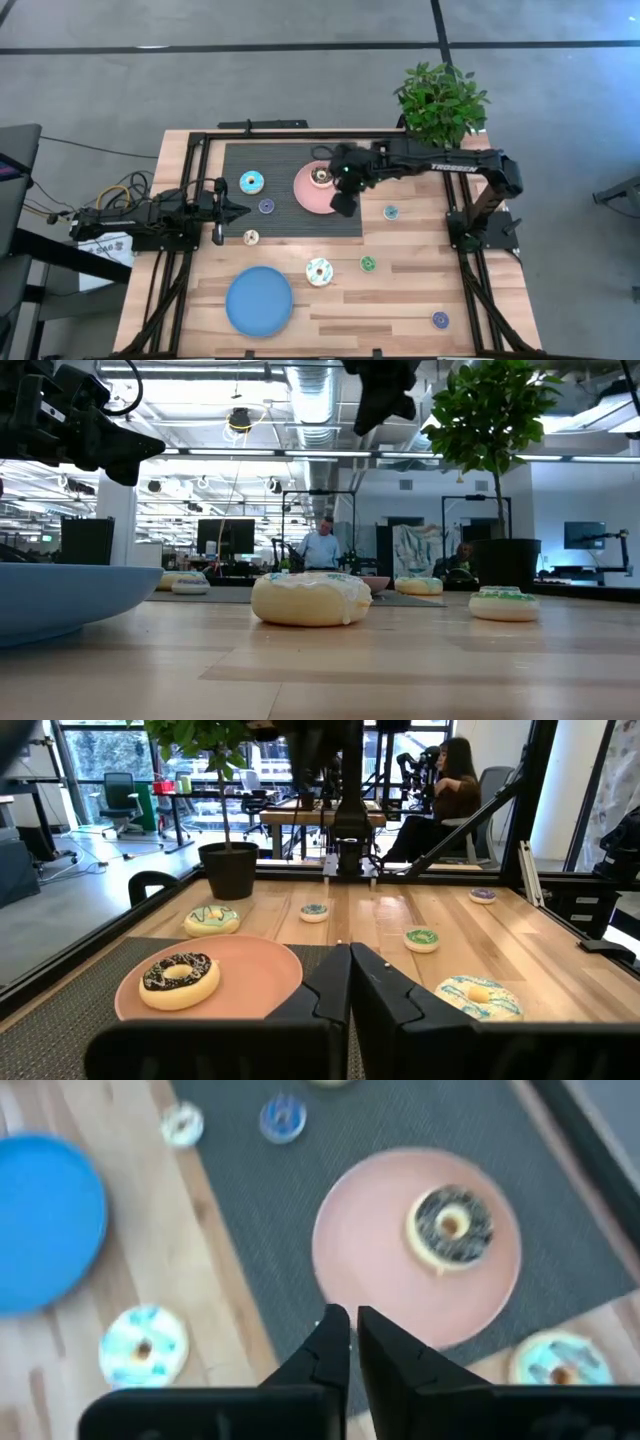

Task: Pick & Place donuts
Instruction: Put the small white donut on the blue plate

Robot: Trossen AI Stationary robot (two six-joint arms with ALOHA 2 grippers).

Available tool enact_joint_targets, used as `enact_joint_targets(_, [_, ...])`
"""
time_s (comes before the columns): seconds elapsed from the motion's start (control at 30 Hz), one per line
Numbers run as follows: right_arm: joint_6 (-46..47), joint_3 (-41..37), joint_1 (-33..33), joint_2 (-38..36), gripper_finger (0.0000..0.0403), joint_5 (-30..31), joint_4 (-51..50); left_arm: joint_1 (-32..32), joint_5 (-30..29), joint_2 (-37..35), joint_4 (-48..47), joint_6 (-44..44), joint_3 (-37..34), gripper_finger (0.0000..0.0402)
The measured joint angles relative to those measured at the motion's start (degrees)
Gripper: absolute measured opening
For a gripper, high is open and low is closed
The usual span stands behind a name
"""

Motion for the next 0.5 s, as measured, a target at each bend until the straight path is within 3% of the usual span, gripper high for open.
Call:
enact_joint_targets(0.17, [5.9, 0.0, 4.9, 0.0, 0.0002, 1.3, -0.9, 0.0, 0.0, 0.0, 0.0, 0.0, 0.0, 0.0])
enact_joint_targets(0.37, [15.6, 0.0, 12.7, 0.0, 0.0002, 10.2, -0.6, 0.0, 0.0, 0.0, 0.0, 0.0, 0.0, 0.0])
enact_joint_targets(0.5, [20.1, 0.0, 16.5, 0.0, 0.0001, 13.0, -0.6, 0.0, -0.1, 0.0, 0.0, 0.0, 0.0, 0.0])
